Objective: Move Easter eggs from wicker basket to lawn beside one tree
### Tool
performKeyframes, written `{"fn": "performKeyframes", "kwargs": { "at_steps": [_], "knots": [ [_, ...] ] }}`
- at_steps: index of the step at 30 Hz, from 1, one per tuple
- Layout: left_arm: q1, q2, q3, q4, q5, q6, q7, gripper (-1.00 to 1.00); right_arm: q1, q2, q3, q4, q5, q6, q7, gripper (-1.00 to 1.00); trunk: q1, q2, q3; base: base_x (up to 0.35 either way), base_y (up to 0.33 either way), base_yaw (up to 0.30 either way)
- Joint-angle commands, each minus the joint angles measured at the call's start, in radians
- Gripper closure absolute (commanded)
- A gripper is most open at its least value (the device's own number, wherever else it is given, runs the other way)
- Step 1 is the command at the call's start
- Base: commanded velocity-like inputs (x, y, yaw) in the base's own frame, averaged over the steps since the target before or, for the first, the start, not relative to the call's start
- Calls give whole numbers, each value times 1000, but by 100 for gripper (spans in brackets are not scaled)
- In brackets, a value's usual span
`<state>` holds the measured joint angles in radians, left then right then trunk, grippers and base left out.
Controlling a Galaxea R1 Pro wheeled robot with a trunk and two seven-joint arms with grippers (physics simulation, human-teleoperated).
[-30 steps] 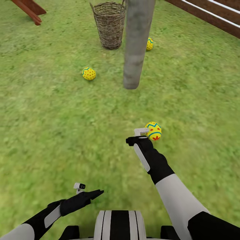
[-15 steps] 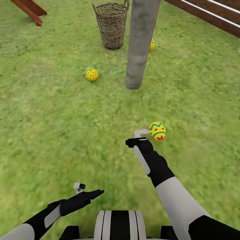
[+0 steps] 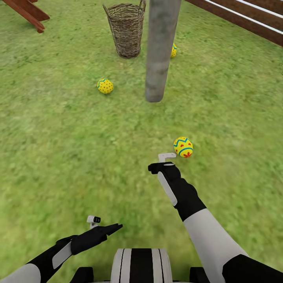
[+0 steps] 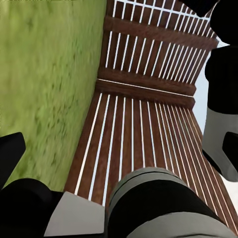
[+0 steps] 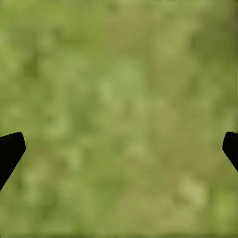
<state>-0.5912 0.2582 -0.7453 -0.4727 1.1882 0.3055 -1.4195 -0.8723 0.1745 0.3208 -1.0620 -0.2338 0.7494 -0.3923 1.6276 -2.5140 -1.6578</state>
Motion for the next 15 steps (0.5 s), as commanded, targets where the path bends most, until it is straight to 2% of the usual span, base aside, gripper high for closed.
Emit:
{"fn": "performKeyframes", "kwargs": {
  "at_steps": [1,15],
  "knots": [
    [-1,1,-8,-1,9,11,-2,-100,-1,0,1,-2,-10,3,-10,-100,0,0,0,-30,134,-67],
    [-1,0,-8,-1,8,11,-2,-100,3,0,1,0,-10,4,-10,-100,0,0,10,-89,270,-225]
  ]
}}
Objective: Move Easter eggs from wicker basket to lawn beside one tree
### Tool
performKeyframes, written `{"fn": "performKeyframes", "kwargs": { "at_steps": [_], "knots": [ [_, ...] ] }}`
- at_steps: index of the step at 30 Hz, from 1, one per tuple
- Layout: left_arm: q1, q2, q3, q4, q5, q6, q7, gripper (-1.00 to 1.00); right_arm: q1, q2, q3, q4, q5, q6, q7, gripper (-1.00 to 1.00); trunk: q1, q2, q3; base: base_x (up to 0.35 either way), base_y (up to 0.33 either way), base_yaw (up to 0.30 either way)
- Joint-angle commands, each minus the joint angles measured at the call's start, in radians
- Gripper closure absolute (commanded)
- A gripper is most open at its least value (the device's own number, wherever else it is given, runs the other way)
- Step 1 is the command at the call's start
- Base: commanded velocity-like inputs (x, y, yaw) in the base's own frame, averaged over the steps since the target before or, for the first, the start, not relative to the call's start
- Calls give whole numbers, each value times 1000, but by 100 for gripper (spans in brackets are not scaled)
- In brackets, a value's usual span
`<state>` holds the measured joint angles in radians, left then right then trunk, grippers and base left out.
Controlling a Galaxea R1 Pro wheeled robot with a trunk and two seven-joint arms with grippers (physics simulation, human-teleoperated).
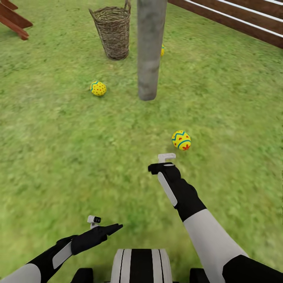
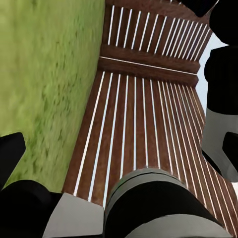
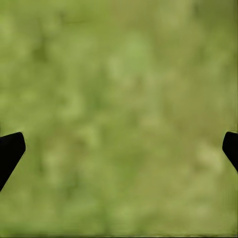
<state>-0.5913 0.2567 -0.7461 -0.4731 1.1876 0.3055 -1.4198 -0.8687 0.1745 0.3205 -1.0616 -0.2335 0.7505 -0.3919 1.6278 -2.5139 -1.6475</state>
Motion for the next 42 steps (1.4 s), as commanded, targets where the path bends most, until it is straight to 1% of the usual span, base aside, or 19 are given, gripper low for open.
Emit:
{"fn": "performKeyframes", "kwargs": {
  "at_steps": [1,7,18,28,42],
  "knots": [
    [-1,1,-7,-1,9,11,-2,-100,-1,0,2,-1,-10,3,-10,-100,0,0,0,-125,284,-161],
    [-1,1,-7,-1,9,11,-2,-100,0,0,2,-1,-10,3,-10,-100,0,0,3,-127,284,-46],
    [-1,2,-6,2,10,11,0,-100,5,0,2,-2,-10,1,-10,-100,0,0,20,-121,268,-2],
    [-1,1,-6,5,10,9,5,-100,8,0,2,-3,-10,1,-10,-100,0,0,36,-36,14,0],
    [-1,2,-6,5,10,9,8,-100,8,0,0,0,-9,1,-10,-100,0,0,59,-324,11,0]
  ]
}}
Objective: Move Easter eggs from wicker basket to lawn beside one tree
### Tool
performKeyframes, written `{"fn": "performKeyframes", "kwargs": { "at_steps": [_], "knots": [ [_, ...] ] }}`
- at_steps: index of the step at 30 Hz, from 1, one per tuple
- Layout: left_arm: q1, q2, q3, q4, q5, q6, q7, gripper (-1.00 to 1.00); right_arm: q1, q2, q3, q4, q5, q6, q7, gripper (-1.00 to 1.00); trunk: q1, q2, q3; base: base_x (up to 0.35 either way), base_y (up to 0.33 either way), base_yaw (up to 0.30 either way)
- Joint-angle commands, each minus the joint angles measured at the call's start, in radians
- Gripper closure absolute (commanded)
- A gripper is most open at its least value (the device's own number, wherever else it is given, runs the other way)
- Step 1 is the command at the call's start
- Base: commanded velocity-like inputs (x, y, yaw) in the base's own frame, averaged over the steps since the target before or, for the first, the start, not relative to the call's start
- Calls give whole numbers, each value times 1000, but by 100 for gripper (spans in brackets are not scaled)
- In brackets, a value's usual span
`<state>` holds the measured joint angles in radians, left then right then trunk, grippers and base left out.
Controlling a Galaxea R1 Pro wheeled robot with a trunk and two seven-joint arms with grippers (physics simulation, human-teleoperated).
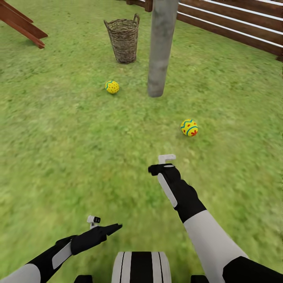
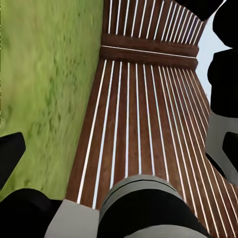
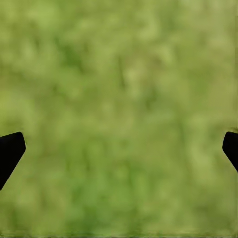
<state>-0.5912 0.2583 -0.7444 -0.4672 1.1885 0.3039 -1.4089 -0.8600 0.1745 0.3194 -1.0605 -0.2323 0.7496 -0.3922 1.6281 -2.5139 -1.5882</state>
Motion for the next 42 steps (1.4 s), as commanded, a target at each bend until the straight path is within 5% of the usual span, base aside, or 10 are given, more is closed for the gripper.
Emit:
{"fn": "performKeyframes", "kwargs": {
  "at_steps": [1,42],
  "knots": [
    [-1,1,-7,0,9,11,-2,-100,-1,0,1,0,-10,2,-10,-100,-1,0,1,-288,150,-30],
    [-1,1,-9,-2,8,12,-7,-100,-1,0,1,7,-10,4,-10,-100,-1,0,61,-212,234,-190]
  ]
}}
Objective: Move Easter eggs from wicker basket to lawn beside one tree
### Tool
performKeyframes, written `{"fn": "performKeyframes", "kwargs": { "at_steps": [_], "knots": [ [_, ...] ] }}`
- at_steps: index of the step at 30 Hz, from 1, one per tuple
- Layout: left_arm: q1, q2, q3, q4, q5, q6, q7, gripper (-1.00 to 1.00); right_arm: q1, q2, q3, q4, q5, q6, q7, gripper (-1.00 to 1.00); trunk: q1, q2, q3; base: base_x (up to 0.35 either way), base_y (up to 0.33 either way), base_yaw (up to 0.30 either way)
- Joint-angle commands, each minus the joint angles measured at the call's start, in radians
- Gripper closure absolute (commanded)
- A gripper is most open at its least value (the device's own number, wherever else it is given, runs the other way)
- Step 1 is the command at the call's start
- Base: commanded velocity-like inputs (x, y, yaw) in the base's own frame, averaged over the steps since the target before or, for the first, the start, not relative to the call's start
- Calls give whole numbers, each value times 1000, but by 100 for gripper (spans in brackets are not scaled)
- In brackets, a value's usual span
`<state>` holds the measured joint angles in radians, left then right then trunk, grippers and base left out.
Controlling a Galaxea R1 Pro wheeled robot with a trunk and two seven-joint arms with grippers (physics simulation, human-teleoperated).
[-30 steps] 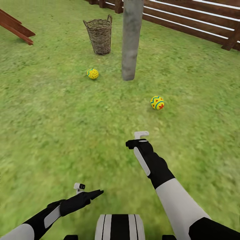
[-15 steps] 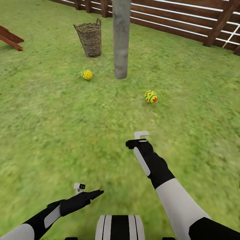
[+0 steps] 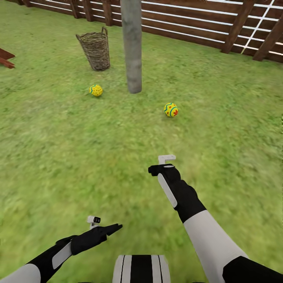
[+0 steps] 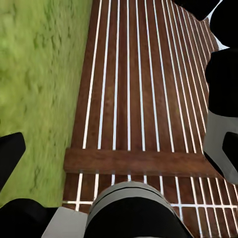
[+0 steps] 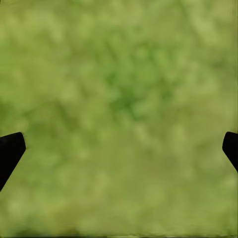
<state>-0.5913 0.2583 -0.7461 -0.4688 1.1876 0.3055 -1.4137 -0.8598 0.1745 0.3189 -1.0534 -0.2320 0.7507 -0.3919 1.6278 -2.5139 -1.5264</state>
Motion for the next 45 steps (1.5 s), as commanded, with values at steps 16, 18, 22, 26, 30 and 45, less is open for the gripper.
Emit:
{"fn": "performKeyframes", "kwargs": {
  "at_steps": [16,18,22,26,30,45],
  "knots": [
    [-1,6,-6,2,10,9,3,-100,-1,0,1,3,-7,4,-11,-100,0,0,24,-33,94,-132],
    [-1,8,-6,2,10,9,4,-100,-1,0,0,5,-7,4,-11,-100,0,0,27,0,0,-113],
    [-1,10,-6,3,10,8,4,-100,5,0,0,9,-8,4,-12,-100,0,0,34,0,0,-113],
    [-1,10,-7,3,10,8,5,-100,13,0,0,10,-9,5,-12,-100,0,0,40,0,0,-115],
    [-1,10,-7,3,10,7,6,-100,17,0,0,10,-9,5,-12,-100,0,0,46,0,0,-163],
    [-1,10,-7,3,9,-14,6,-100,40,0,0,16,-8,4,-12,-100,0,0,67,0,-192,-212]
  ]
}}
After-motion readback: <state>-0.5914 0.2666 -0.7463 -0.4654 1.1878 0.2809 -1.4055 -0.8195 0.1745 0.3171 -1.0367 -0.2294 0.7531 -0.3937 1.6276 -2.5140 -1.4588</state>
